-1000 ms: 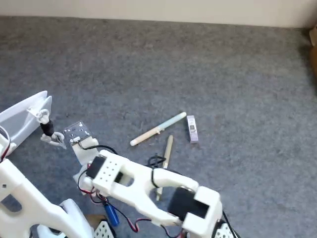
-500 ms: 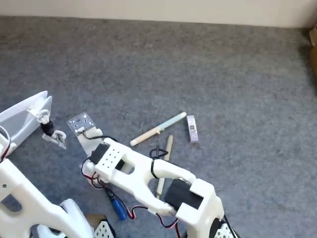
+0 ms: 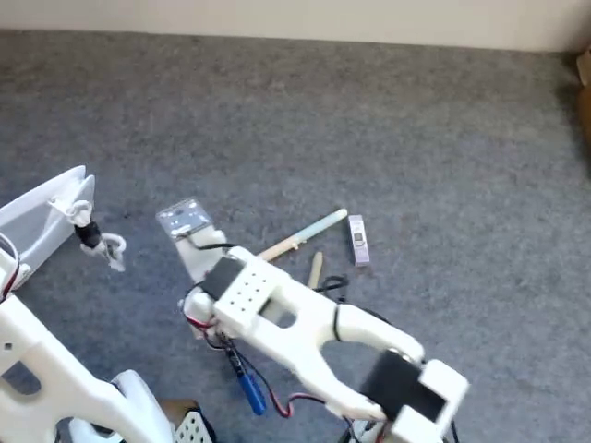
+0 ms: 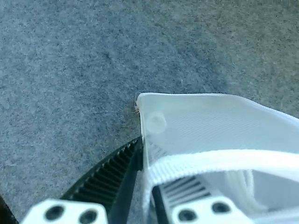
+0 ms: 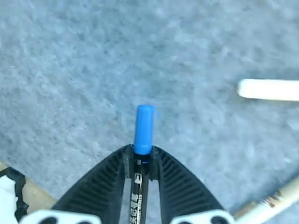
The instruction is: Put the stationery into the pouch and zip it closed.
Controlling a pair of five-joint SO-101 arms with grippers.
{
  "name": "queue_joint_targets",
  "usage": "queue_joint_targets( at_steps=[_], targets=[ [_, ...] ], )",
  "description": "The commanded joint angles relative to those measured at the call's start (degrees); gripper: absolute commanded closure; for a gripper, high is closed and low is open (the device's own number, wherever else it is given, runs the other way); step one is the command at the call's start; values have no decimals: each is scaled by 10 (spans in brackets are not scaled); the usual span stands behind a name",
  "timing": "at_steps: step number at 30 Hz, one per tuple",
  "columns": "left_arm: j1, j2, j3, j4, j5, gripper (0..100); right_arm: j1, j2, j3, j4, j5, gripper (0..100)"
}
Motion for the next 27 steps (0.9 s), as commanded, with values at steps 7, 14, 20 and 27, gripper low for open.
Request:
queue_joint_targets(
  at_steps=[7,14,20,27],
  targets=[
    [117,-4,-55,-4,7,993,78,-182,64,7,8,995],
    [240,-4,-108,34,7,993,108,-333,120,7,9,995],
    [314,-3,-110,35,4,993,133,-473,164,7,47,995],
    [333,-2,-79,31,0,993,139,-668,216,4,123,995]
  ],
)
